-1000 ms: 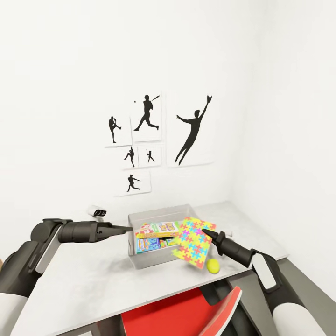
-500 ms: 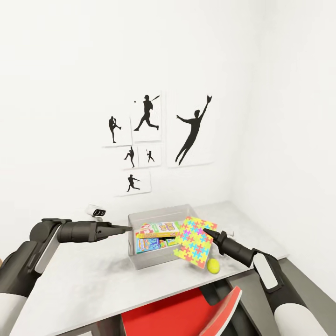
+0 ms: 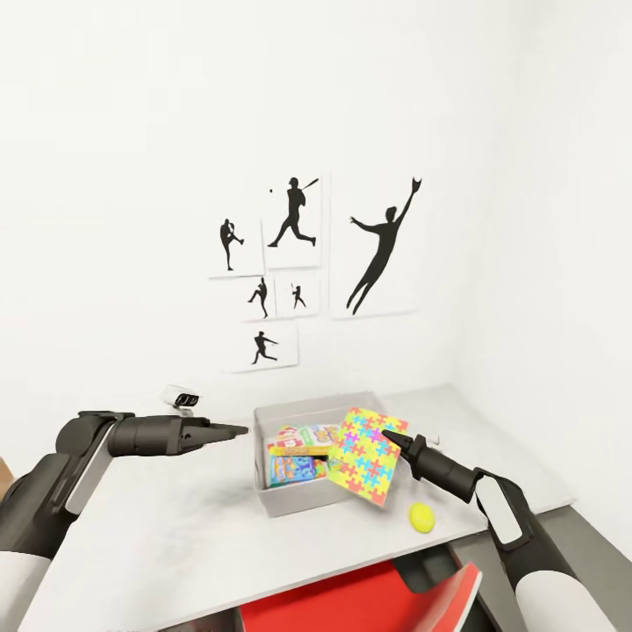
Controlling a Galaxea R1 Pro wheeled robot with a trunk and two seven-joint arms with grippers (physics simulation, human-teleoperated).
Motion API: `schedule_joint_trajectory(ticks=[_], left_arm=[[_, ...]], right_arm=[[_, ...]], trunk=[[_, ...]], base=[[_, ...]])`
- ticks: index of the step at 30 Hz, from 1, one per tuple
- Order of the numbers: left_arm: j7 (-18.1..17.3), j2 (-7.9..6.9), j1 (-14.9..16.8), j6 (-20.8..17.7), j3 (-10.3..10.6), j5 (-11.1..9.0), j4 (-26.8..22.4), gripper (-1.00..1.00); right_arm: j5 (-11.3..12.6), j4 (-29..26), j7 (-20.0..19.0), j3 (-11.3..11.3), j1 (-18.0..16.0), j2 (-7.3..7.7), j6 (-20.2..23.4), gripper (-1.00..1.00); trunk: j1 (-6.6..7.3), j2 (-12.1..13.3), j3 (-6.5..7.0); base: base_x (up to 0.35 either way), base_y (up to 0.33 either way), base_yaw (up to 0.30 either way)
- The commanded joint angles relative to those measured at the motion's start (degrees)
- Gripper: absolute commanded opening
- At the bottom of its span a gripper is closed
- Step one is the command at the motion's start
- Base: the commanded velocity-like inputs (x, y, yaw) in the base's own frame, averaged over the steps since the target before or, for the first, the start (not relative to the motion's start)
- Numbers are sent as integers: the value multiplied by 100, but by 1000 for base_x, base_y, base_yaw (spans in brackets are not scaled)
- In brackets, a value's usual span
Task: Put all the toys in the child's room - the three board games (two on the bed and one on the table), the two jigsaw puzzles on the table, and the tennis ball on the table - inside the toy box on the table in the child's room.
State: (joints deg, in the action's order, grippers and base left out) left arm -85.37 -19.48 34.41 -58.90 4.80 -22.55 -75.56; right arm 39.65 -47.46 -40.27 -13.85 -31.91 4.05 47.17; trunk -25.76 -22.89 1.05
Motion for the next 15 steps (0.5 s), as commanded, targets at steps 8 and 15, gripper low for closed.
schedule_joint_trajectory(ticks=[8,15], left_arm=[[-15,-3,5,-60,12,-13,4,100],[-12,-3,5,-56,11,-16,3,100]], right_arm=[[-1,0,-25,-12,-2,5,28,-100],[-1,0,-56,-12,0,8,29,-100]], trunk=[[-3,-3,-2],[-3,-3,-2]], base=[[115,93,80],[240,22,4]])
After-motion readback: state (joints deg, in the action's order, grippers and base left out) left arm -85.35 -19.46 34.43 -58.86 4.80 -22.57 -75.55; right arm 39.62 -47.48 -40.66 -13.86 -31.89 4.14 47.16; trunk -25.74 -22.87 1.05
